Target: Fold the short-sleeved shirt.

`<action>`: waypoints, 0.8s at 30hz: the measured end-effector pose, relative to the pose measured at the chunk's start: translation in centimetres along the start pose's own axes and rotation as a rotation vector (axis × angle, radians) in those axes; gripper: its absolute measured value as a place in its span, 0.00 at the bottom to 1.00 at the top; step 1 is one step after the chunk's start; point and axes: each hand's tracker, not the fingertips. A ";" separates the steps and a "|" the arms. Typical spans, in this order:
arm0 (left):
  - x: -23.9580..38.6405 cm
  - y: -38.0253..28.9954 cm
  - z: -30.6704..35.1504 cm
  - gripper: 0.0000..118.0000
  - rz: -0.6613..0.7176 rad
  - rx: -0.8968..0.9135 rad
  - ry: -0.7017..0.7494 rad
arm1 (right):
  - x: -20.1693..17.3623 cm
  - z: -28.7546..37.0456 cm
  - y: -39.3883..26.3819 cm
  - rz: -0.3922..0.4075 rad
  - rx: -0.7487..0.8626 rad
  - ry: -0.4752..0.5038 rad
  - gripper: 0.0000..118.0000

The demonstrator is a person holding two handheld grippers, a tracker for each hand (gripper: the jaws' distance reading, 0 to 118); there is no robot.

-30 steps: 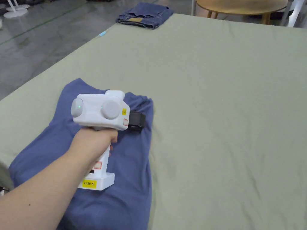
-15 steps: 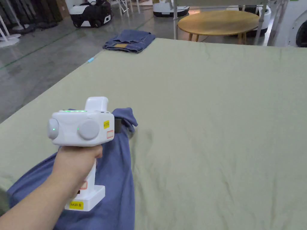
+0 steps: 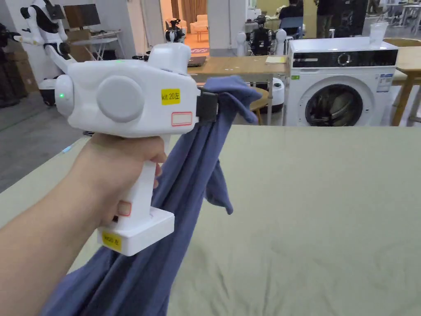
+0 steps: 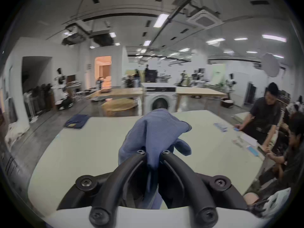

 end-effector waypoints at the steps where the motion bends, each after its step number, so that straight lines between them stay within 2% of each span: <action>1: 2.5 0.6 -1.2 0.03 -0.026 -0.010 -0.030 | 0.7 1.1 -0.4 -0.009 0.007 -0.033 0.00; 6: 14.7 0.3 -7.9 0.03 -0.056 -0.083 -0.238 | 4.5 6.5 -3.2 -0.113 0.003 -0.189 0.00; 8: 20.3 -1.0 -11.2 0.03 -0.081 -0.127 -0.308 | 6.0 8.4 -4.6 -0.126 -0.019 -0.254 0.00; 12: 30.7 -5.6 -17.7 0.03 -0.079 -0.250 -0.414 | 8.7 11.7 -6.9 -0.170 -0.069 -0.402 0.00; 14: 35.0 -8.5 -20.5 0.03 -0.066 -0.318 -0.468 | 9.9 13.2 -7.9 -0.220 -0.080 -0.435 0.00; 16: 39.2 -12.3 -22.7 0.03 -0.108 -0.408 -0.496 | 10.8 14.2 -8.7 -0.233 -0.107 -0.470 0.00; 20: 43.9 -19.5 -25.1 0.03 -0.206 -0.545 -0.513 | 11.7 14.6 -10.2 -0.224 -0.149 -0.514 0.00; 24: 44.2 -24.1 -26.2 0.03 -0.228 -0.575 -0.505 | 12.1 14.0 -11.3 -0.258 -0.166 -0.506 0.00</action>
